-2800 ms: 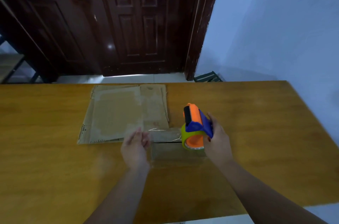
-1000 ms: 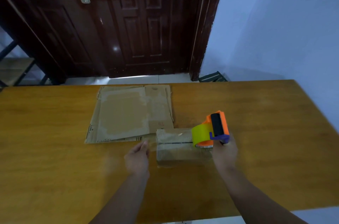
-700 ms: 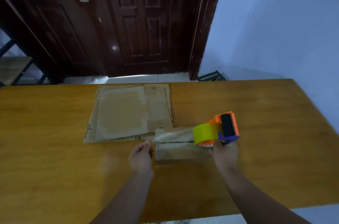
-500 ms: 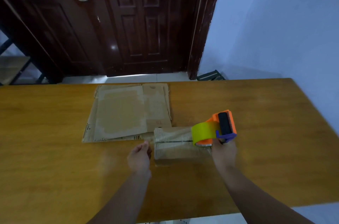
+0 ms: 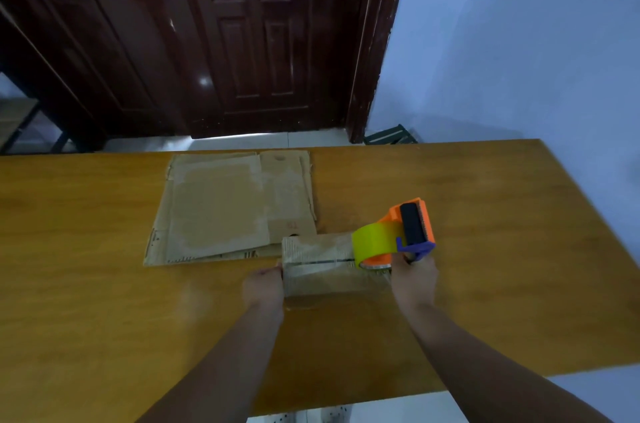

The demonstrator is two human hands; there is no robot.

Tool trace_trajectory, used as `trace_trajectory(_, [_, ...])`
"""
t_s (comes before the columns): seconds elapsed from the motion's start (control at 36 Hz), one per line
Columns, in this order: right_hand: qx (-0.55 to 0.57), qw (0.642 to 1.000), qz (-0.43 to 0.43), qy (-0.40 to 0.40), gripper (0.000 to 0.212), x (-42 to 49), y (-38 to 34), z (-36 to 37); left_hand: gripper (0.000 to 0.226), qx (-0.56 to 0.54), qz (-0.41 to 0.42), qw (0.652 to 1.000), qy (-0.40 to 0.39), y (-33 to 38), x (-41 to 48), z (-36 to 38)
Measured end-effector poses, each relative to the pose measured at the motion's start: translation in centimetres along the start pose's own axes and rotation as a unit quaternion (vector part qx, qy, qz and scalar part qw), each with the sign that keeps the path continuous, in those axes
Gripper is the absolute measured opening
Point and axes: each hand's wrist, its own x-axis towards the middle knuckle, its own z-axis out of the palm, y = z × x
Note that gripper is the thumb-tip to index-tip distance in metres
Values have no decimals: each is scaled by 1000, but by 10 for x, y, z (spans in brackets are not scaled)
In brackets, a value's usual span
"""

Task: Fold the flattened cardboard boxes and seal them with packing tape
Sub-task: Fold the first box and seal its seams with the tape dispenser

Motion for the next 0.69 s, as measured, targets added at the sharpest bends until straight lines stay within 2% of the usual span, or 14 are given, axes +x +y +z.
trace_trajectory(0.08, [0, 1000, 4, 5, 39, 0, 2, 1, 32, -27, -59, 998, -4, 3, -7, 1])
trace_trajectory(0.17, [-3, 1000, 8, 5, 39, 1, 4, 0, 25, -30, -90, 995, -11, 5, -10, 0])
trace_trajectory(0.22, [-2, 1000, 8, 0, 41, 2, 5, -1, 13, 7, -25, 999, 22, 3, -8, -4])
trace_trajectory(0.28, [1, 1000, 5, -8, 43, 3, 6, -2, 30, 78, 146, 983, 77, -1, -7, -8])
trace_trajectory(0.33, [2, 1000, 7, -12, 43, 3, 6, -2, 39, 139, 347, 921, 113, -1, -18, -9])
trace_trajectory(0.36, [2, 1000, 8, -12, 43, 3, 6, -2, 46, 173, 421, 887, 83, -1, -27, -7])
trace_trajectory(0.39, [2, 1000, 10, -11, 42, 3, 5, -2, 60, 217, 460, 860, 25, 0, -34, -2])
trace_trajectory(0.44, [-2, 1000, 12, -8, 40, 3, 4, -2, 102, 379, 455, 804, -60, 1, -39, 12])
trace_trajectory(0.47, [-4, 1000, 13, -6, 40, 3, 4, -2, 115, 463, 455, 758, -60, 2, -37, 18])
trace_trajectory(0.53, [-8, 1000, 16, -8, 41, 4, 4, -3, 124, 566, 470, 676, -38, 5, -32, 26])
trace_trajectory(0.58, [-24, 1000, 9, -11, 41, 4, 2, -3, 126, 592, 477, 649, -34, 5, -26, 28])
trace_trajectory(0.69, [-33, 999, -24, -16, 48, 7, -2, -9, 124, 578, 505, 641, -18, -6, -19, 30])
